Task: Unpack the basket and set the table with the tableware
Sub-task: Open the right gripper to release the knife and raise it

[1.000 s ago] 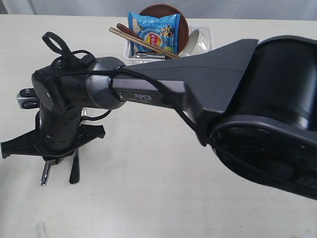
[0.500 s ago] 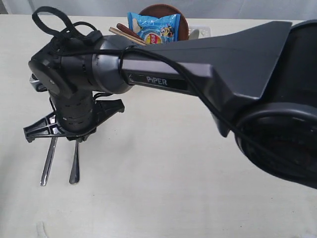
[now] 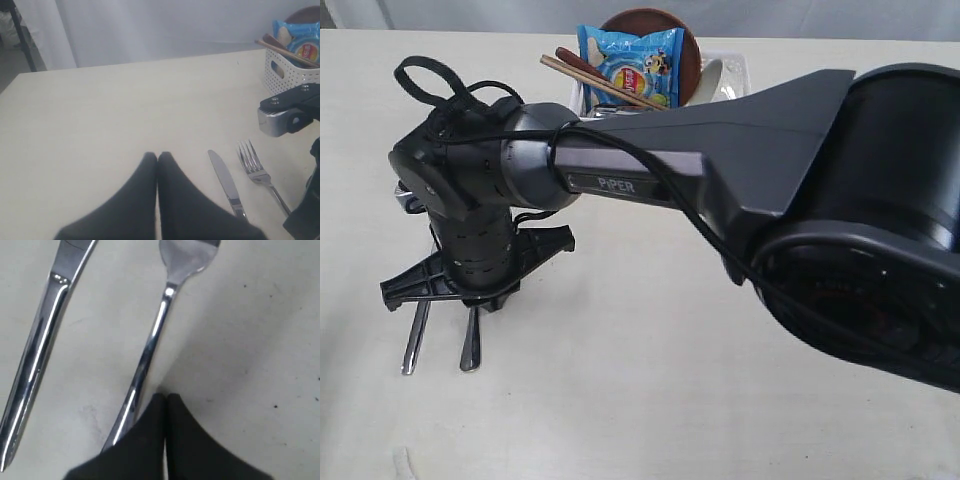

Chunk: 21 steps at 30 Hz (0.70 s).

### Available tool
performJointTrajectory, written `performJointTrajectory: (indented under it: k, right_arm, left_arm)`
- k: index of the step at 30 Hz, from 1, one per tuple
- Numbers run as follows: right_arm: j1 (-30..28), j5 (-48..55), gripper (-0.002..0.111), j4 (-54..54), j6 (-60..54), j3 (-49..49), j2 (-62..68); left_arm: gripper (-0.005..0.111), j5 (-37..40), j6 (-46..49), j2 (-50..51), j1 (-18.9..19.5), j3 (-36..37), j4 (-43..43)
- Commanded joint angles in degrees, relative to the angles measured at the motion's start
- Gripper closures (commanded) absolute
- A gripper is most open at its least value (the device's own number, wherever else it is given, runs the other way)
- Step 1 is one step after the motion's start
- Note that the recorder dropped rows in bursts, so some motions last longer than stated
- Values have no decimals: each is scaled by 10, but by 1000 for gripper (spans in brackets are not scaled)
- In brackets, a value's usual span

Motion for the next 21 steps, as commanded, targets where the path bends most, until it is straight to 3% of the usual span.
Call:
performJointTrajectory:
  k: [1, 12, 21]
  right_arm:
    - [0, -1, 109, 29, -16, 0, 7]
    - [0, -1, 109, 51, -31, 0, 6]
    - [-2, 10, 109, 8, -38, 0, -65]
  left_arm:
    - [107, 0, -1, -1, -3, 1, -1]
    - [107, 0, -1, -1, -3, 1, -1]
    - [107, 0, -1, -1, -3, 1, -1]
